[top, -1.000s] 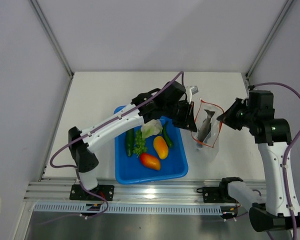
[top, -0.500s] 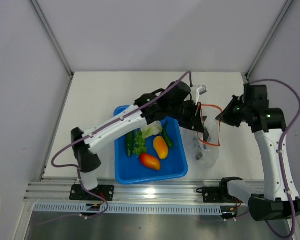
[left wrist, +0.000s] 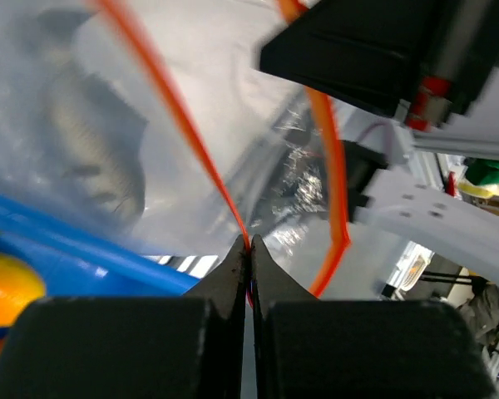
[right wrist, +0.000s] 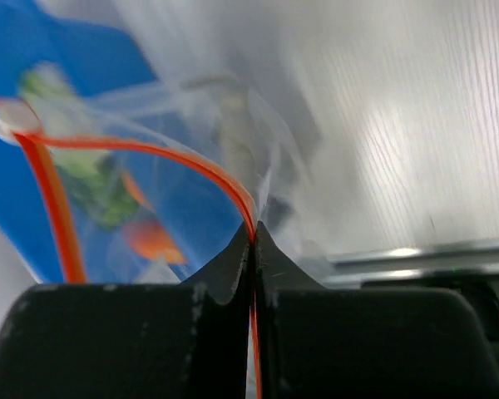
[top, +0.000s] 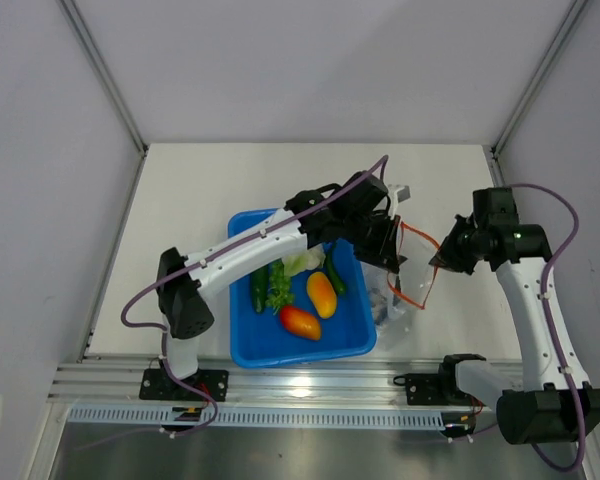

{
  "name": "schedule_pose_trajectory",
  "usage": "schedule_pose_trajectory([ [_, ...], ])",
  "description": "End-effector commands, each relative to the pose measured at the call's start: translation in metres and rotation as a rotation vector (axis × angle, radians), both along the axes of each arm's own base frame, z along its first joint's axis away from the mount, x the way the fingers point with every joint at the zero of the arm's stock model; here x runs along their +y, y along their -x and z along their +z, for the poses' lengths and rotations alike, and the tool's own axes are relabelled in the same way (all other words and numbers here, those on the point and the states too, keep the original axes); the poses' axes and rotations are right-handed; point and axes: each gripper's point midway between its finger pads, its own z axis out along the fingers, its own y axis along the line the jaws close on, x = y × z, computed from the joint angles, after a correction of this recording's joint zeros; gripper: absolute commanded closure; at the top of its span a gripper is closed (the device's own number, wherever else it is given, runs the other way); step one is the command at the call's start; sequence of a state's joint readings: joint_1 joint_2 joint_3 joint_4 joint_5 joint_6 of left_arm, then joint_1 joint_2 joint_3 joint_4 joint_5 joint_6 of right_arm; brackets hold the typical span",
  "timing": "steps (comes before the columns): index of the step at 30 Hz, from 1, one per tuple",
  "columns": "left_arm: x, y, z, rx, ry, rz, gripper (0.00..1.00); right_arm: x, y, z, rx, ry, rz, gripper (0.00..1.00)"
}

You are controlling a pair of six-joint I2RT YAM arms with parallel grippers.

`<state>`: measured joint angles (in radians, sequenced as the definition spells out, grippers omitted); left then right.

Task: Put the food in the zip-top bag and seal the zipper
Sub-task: Adjust the zipper food storage bag at the center of the board.

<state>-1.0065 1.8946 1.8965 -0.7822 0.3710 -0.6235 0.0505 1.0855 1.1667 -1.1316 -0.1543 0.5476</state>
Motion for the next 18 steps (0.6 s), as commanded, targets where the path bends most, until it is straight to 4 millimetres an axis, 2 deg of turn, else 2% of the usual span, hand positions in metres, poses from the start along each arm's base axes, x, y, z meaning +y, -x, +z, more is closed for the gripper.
schedule_pose_trajectory([
  [1,-0.007,0.002,0.075,-0.095,0.141,-0.030,0.99,-0.005,-0.015,0.087,-0.276,0.028,-0.001,1.00],
  [3,-0.005,0.001,0.064,-0.054,0.094,-0.018,0.99,-0.005,-0.018,0.105,-0.314,0.026,-0.002,1.00],
  [4,-0.006,0.002,0.062,-0.052,0.090,-0.017,0.99,-0.006,-0.017,0.107,-0.310,0.027,-0.001,1.00],
  [5,-0.003,0.005,0.081,-0.084,0.141,-0.018,0.99,-0.005,-0.016,0.109,-0.314,0.022,0.001,1.00],
  [6,0.000,0.007,0.062,-0.066,0.113,-0.009,1.00,-0.004,-0.014,0.108,-0.316,0.019,0.004,1.00],
  [8,0.005,0.005,0.063,-0.077,0.129,0.010,0.99,-0.004,-0.012,0.103,-0.307,0.020,0.010,1.00],
  [10,0.009,-0.003,0.047,-0.019,0.081,0.024,1.00,-0.004,-0.010,0.089,-0.273,0.024,0.018,1.00],
  [11,0.012,-0.002,0.030,0.032,0.037,0.022,0.99,-0.002,-0.009,0.086,-0.266,0.016,0.026,1.00],
  [13,0.010,0.002,0.027,0.048,0.047,-0.004,0.99,-0.001,-0.009,0.083,-0.267,0.011,0.027,1.00],
  [14,0.013,0.005,0.017,0.060,0.032,-0.010,0.89,-0.001,-0.008,0.079,-0.258,0.012,0.030,1.00],
  [15,0.011,0.005,0.025,0.038,0.066,-0.017,0.84,-0.002,-0.009,0.077,-0.250,0.016,0.026,1.00],
  [16,0.013,0.007,0.021,0.043,0.070,-0.026,0.79,-0.002,-0.008,0.076,-0.247,0.016,0.027,1.00],
  [17,0.014,0.008,0.020,0.037,0.072,-0.028,0.69,-0.002,-0.007,0.075,-0.244,0.016,0.027,1.00],
  [18,0.017,0.008,0.023,0.027,0.073,-0.029,0.65,-0.001,-0.007,0.074,-0.242,0.014,0.028,1.00],
])
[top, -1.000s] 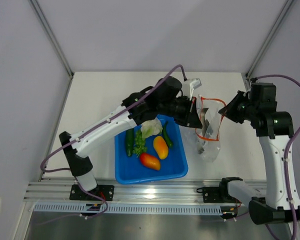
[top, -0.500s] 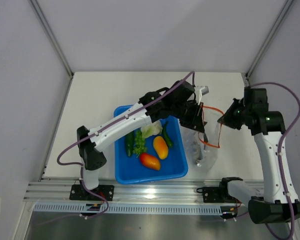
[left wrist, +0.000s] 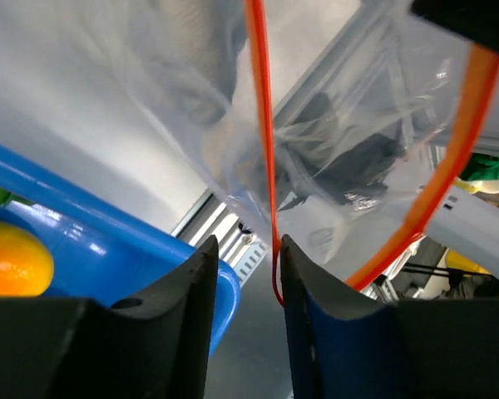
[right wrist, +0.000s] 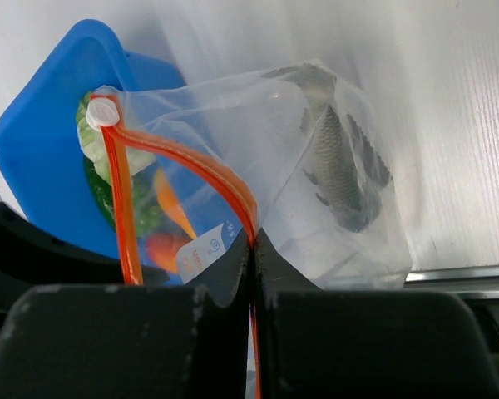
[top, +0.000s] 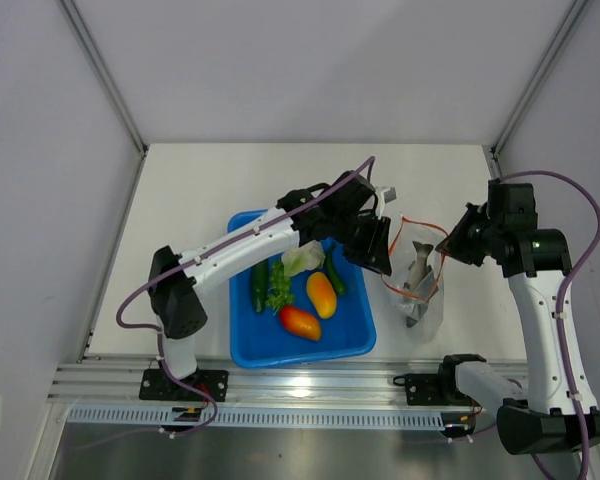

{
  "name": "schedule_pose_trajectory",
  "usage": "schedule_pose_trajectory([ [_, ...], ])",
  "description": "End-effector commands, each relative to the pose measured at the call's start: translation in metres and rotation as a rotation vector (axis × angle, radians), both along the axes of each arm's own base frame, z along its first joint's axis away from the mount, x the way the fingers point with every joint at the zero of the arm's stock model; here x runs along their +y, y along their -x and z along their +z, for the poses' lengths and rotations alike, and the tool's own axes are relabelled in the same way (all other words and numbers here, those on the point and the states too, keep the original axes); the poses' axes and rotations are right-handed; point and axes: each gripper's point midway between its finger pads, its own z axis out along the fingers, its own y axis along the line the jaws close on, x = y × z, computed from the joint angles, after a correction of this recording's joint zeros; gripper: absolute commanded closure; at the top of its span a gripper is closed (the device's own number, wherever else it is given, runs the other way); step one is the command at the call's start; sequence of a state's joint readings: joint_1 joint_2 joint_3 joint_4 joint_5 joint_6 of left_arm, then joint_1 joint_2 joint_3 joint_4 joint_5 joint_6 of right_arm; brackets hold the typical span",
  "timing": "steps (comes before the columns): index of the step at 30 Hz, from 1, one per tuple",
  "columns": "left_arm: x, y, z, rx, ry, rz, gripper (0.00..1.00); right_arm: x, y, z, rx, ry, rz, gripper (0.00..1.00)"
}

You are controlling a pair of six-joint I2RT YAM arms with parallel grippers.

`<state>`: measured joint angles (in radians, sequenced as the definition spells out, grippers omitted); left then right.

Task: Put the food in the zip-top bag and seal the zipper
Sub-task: Adjust the zipper food storage bag at the center of the board, then pick up the fake vegetable from the bin.

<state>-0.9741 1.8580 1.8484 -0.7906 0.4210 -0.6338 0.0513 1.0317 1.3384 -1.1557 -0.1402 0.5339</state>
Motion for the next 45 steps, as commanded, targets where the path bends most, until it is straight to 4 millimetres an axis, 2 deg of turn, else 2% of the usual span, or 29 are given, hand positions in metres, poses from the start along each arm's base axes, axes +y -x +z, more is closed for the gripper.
schedule_pose_trajectory([
  [1,0.004,0.004,0.023,-0.036,0.066,-0.022,0.61,0.001,0.000,0.007,-0.040,0.006,0.025,1.00],
  [2,0.006,0.004,0.026,-0.050,0.068,-0.025,0.53,0.002,0.001,0.004,-0.032,0.005,0.029,1.00],
  [4,0.013,0.002,0.036,-0.078,0.080,-0.013,0.44,0.003,0.001,0.001,-0.026,0.003,0.033,1.00],
  [5,0.017,-0.001,0.042,-0.109,0.082,-0.002,0.33,0.003,0.001,-0.001,-0.022,0.002,0.037,1.00],
  [6,0.021,-0.003,0.046,-0.132,0.084,0.008,0.29,0.004,0.000,-0.001,-0.021,-0.003,0.039,1.00],
  [7,0.029,-0.004,0.059,-0.164,0.095,0.029,0.25,0.005,0.000,-0.002,-0.020,-0.006,0.044,1.00],
  [8,0.036,-0.012,0.063,-0.202,0.080,0.069,0.18,0.005,-0.001,-0.002,-0.019,-0.005,0.044,1.00],
  [10,0.054,-0.019,0.076,-0.239,0.082,0.116,0.13,0.007,-0.002,-0.004,-0.014,-0.005,0.053,1.00],
  [11,0.062,-0.026,0.078,-0.257,0.067,0.163,0.12,0.007,-0.002,-0.004,-0.015,-0.006,0.057,1.00],
  [13,0.082,-0.039,0.068,-0.251,0.034,0.231,0.09,0.009,-0.004,-0.004,-0.014,-0.010,0.063,1.00],
  [15,0.100,-0.047,0.071,-0.247,0.036,0.308,0.07,0.010,-0.005,-0.005,-0.010,-0.012,0.067,1.00],
  [16,0.115,-0.057,0.052,-0.211,-0.011,0.358,0.07,0.011,-0.005,-0.005,-0.010,-0.012,0.068,1.00],
  [18,0.135,-0.064,0.038,-0.155,-0.067,0.432,0.03,0.012,-0.006,-0.006,-0.008,-0.015,0.074,1.00],
  [21,0.169,-0.081,0.001,-0.069,-0.203,0.558,0.01,0.013,-0.006,-0.009,-0.003,-0.015,0.080,1.00],
  [23,0.177,-0.086,-0.014,-0.037,-0.247,0.582,0.00,0.013,-0.006,-0.011,0.002,-0.015,0.082,1.00],
  [30,0.183,-0.121,-0.069,0.002,-0.358,0.603,0.00,0.015,-0.006,-0.018,0.013,-0.020,0.096,1.00],
  [37,0.199,-0.141,-0.113,0.055,-0.407,0.660,0.00,0.016,-0.004,-0.018,0.015,-0.020,0.109,1.00],
  [41,0.199,-0.151,-0.143,0.109,-0.424,0.650,0.00,0.017,-0.005,-0.018,0.017,-0.020,0.115,1.00],
  [45,0.197,-0.160,-0.155,0.128,-0.390,0.642,0.01,0.018,-0.006,-0.020,0.023,-0.022,0.119,1.00],
])
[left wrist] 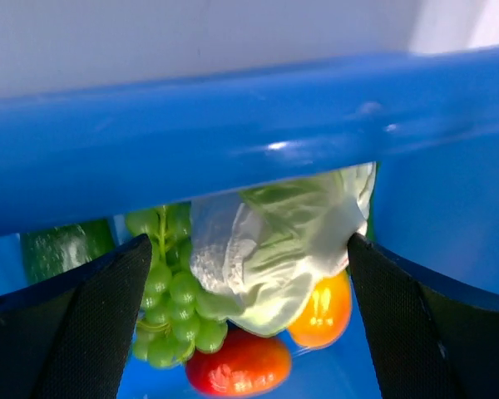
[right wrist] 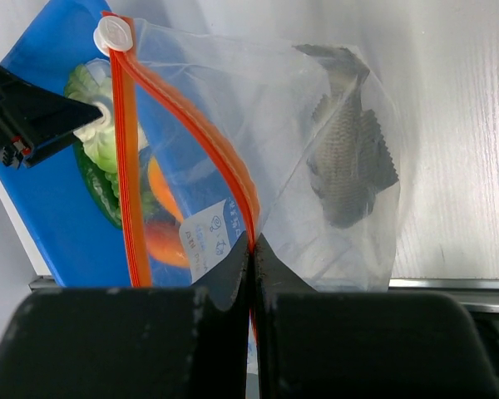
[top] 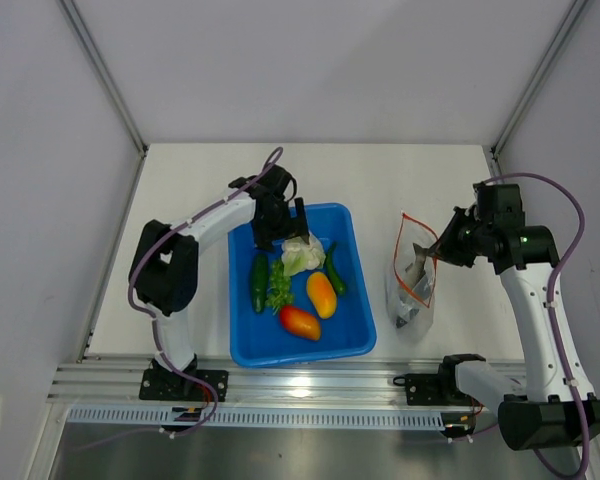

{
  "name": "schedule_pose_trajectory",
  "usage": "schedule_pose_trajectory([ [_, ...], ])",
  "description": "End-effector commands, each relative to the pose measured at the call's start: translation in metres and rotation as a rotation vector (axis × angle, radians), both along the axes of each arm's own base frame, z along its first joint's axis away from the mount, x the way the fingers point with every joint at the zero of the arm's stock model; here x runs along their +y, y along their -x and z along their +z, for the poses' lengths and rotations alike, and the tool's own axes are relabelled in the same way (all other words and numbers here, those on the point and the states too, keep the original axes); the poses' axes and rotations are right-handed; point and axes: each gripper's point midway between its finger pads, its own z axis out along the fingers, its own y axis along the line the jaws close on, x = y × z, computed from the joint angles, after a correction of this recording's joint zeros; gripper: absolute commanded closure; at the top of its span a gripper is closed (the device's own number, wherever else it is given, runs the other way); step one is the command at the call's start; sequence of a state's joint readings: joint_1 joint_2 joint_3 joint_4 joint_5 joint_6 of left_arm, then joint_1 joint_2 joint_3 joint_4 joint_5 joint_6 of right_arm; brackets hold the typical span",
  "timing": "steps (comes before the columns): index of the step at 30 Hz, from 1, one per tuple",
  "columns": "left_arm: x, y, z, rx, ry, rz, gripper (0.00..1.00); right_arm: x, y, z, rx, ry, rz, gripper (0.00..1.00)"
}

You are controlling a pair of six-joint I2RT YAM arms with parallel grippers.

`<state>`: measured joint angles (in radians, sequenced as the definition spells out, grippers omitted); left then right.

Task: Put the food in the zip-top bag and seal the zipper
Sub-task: Pick up the fake vegetable from the bin.

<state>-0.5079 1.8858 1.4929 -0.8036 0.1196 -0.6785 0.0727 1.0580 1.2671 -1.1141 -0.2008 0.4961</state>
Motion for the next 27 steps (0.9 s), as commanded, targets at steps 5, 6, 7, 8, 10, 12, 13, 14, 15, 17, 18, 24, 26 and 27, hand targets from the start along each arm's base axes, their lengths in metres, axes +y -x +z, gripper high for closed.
schedule_pose_trajectory([
  [5,-0.015,-0.018,-0.008,-0.075,0.098,-0.056,0.00,0.001,-0.006,-0.001,-0.014,0.001,0.020,1.00],
  [6,-0.016,-0.018,-0.011,-0.070,0.097,-0.057,0.00,0.001,-0.006,-0.001,-0.016,0.002,0.017,1.00],
  [7,-0.015,-0.017,-0.014,-0.065,0.095,-0.060,0.01,0.001,-0.007,-0.001,-0.015,0.002,0.016,1.00],
  [8,-0.016,-0.017,-0.015,-0.062,0.097,-0.061,0.01,0.000,-0.007,-0.001,-0.013,0.003,0.014,1.00],
  [10,-0.019,-0.016,-0.018,-0.055,0.113,-0.066,0.00,-0.001,-0.007,-0.001,-0.012,0.006,0.010,1.00],
  [12,-0.018,-0.011,-0.021,-0.042,0.122,-0.065,0.02,-0.003,-0.007,0.002,-0.018,0.008,0.006,1.00],
  [13,-0.021,-0.013,-0.016,-0.059,0.144,-0.057,0.02,-0.003,-0.007,0.002,-0.017,0.011,0.005,1.00],
  [14,-0.023,-0.012,-0.014,-0.062,0.162,-0.056,0.03,-0.004,-0.007,0.002,-0.018,0.013,0.004,1.00],
  [15,-0.022,-0.006,-0.017,-0.050,0.168,-0.053,0.05,-0.004,-0.007,0.003,-0.019,0.012,0.001,1.00],
  [17,-0.026,-0.006,-0.007,-0.064,0.202,-0.041,0.08,-0.005,-0.007,0.003,-0.021,0.013,-0.001,1.00],
  [18,-0.025,-0.002,-0.008,-0.055,0.206,-0.035,0.12,-0.005,-0.008,0.003,-0.021,0.012,-0.003,1.00],
  [24,-0.020,0.005,-0.003,-0.033,0.187,-0.006,0.53,-0.004,-0.008,0.004,-0.031,0.006,0.001,1.00],
  [26,-0.018,0.006,-0.002,-0.028,0.179,0.000,0.68,-0.004,-0.008,0.004,-0.031,0.004,0.001,1.00],
  [27,-0.017,0.007,-0.002,-0.020,0.175,0.001,0.82,-0.003,-0.007,0.004,-0.030,0.000,0.005,1.00],
])
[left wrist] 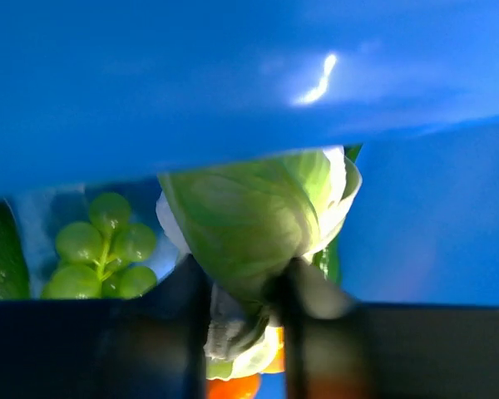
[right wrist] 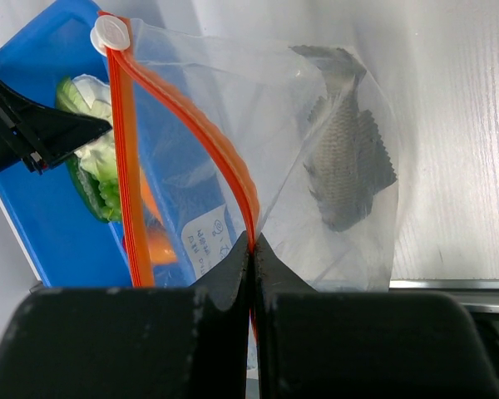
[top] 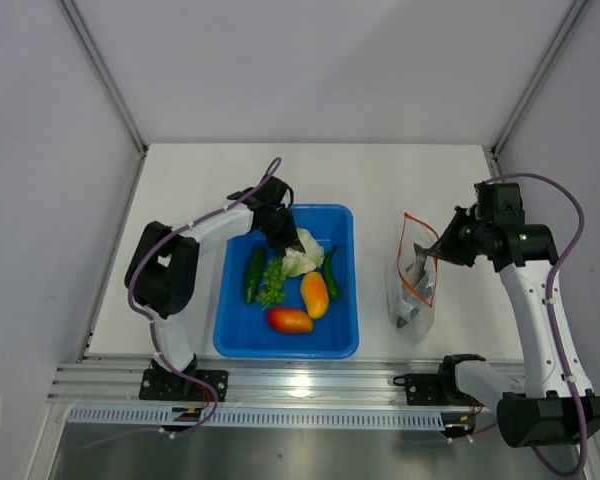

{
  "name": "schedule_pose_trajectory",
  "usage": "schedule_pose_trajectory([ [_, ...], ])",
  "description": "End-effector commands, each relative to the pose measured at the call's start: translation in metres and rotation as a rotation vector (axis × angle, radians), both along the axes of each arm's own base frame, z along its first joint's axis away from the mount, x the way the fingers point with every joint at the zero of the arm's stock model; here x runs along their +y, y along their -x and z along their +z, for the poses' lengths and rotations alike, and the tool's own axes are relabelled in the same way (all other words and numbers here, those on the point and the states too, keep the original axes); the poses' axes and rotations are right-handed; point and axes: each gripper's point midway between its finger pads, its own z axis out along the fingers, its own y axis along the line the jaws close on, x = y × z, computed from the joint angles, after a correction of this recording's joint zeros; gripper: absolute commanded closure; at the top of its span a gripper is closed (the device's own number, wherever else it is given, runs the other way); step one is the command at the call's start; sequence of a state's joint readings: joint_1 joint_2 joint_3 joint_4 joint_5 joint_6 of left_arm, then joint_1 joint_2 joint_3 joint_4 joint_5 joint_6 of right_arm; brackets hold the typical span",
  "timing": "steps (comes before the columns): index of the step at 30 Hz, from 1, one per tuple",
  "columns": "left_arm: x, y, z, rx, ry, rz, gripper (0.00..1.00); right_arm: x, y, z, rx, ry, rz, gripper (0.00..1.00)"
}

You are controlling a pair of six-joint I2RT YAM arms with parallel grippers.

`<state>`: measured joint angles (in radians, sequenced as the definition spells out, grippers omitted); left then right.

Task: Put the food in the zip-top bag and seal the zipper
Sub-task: Pick up the fake vegetable from the bin.

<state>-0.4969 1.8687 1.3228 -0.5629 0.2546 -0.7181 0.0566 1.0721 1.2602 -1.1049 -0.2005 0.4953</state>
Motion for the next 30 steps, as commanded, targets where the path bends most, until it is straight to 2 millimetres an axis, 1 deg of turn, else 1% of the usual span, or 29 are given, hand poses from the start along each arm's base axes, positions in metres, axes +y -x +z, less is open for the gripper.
schedule_pose_trajectory([
  [1,0.002,0.002,0.023,-0.017,0.016,0.011,0.88,0.001,-0.003,0.009,-0.046,-0.003,0.021,1.00],
  [2,0.003,0.004,0.022,-0.011,0.014,0.013,0.94,0.001,-0.002,0.009,-0.048,-0.002,0.023,1.00],
  [3,0.003,0.005,0.026,-0.015,0.016,0.014,1.00,0.002,-0.002,0.009,-0.050,-0.002,0.025,1.00],
  [5,0.002,0.006,0.033,-0.028,0.025,0.010,1.00,0.002,-0.002,0.009,-0.052,-0.002,0.028,1.00],
  [6,0.002,0.007,0.041,-0.043,0.031,0.008,0.99,0.003,-0.001,0.010,-0.054,-0.002,0.033,1.00],
  [9,0.001,0.011,0.059,-0.079,0.035,-0.008,0.99,0.006,-0.001,0.009,-0.053,-0.001,0.046,1.00],
  [10,0.000,0.017,0.070,-0.093,0.043,-0.019,0.99,0.007,-0.002,0.007,-0.044,-0.004,0.048,1.00],
  [12,-0.003,0.021,0.088,-0.119,0.059,-0.035,0.99,0.008,-0.003,0.006,-0.036,-0.003,0.055,1.00],
  [13,-0.003,0.030,0.100,-0.123,0.068,-0.049,0.99,0.008,-0.004,0.005,-0.031,-0.006,0.053,1.00],
  [15,-0.010,0.035,0.124,-0.158,0.112,-0.079,0.99,0.010,-0.005,0.005,-0.031,-0.012,0.058,1.00],
  [16,-0.018,0.040,0.148,-0.204,0.157,-0.107,0.99,0.012,-0.005,0.005,-0.035,-0.014,0.063,1.00],
  [18,-0.028,0.052,0.169,-0.225,0.214,-0.151,0.99,0.012,-0.006,0.004,-0.043,-0.011,0.065,1.00],
  [19,-0.036,0.053,0.193,-0.268,0.256,-0.172,0.99,0.014,-0.007,0.004,-0.044,-0.011,0.069,1.00],
  [20,-0.043,0.065,0.208,-0.280,0.299,-0.212,0.99,0.013,-0.007,0.005,-0.048,-0.007,0.069,1.00],
  [21,-0.049,0.070,0.219,-0.286,0.331,-0.228,1.00,0.013,-0.008,0.005,-0.040,-0.006,0.067,1.00],
  [22,-0.056,0.072,0.244,-0.320,0.382,-0.249,0.99,0.014,-0.009,0.010,-0.048,-0.009,0.067,1.00],
  [23,-0.065,0.082,0.257,-0.309,0.442,-0.282,0.99,0.015,-0.010,0.011,-0.049,-0.012,0.068,1.00],
  [24,-0.071,0.084,0.273,-0.327,0.485,-0.298,0.99,0.017,-0.012,0.014,-0.062,-0.013,0.072,1.00],
  [26,-0.081,0.091,0.289,-0.319,0.553,-0.318,0.99,0.022,-0.012,0.015,-0.065,-0.017,0.080,1.00],
  [27,-0.090,0.095,0.301,-0.290,0.625,-0.327,0.99,0.024,-0.011,0.016,-0.061,-0.017,0.084,1.00],
  [30,-0.104,0.103,0.316,-0.247,0.699,-0.339,0.99,0.028,-0.011,0.020,-0.076,-0.016,0.084,1.00],
])
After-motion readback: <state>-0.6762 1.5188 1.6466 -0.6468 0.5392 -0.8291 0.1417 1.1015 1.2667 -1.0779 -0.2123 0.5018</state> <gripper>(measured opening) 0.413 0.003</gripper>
